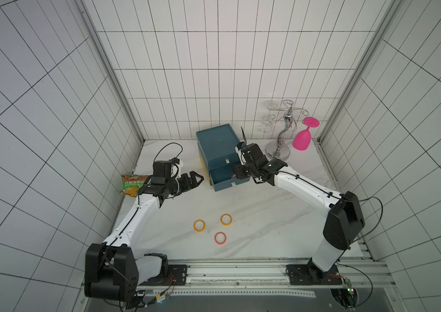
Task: Place the transparent tape into the drawer according to color
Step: Place the tape in the drawer, then pick up the tape at the center of the board.
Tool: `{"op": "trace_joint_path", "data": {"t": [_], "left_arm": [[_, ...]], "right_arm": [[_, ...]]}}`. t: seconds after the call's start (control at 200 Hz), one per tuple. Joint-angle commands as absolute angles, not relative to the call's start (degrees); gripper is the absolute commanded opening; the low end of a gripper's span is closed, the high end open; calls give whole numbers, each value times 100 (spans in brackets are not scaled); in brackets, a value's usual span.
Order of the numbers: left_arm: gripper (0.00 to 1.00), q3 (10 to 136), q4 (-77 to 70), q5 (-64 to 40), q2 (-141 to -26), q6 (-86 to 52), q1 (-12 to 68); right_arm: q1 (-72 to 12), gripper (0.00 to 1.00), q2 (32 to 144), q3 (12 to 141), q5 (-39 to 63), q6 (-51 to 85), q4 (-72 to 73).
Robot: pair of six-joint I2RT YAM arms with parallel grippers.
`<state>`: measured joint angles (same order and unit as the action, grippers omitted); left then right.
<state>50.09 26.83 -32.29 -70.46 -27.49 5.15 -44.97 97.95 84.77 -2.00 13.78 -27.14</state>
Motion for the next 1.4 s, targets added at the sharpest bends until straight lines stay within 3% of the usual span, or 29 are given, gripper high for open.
{"op": "trace_joint_path", "data": {"t": [0.0, 0.315, 0.495, 0.965, 1.399], "left_arm": [[98, 4994, 2650, -3232, -6953, -2717, 510], [98, 4865, 2786, -3038, -6913, -2804, 510], [98, 4814, 2924, -2863, -6842, -2836, 508], [98, 4571, 3108, -2627, -6554, -2897, 436], [98, 4448, 3164, -2725, -6436, -2874, 359]], "right_arm": [[-4554, 55, 9374, 8293, 464, 1414, -3170], [-5391, 70, 9040, 7428, 1012, 1345, -3883], [-5974, 74, 9043, 6909, 968, 1436, -3885], [-6957, 73, 10072, 6907, 546, 1530, -3630], [-7145, 59, 10779, 7345, 497, 1617, -3647]]}}
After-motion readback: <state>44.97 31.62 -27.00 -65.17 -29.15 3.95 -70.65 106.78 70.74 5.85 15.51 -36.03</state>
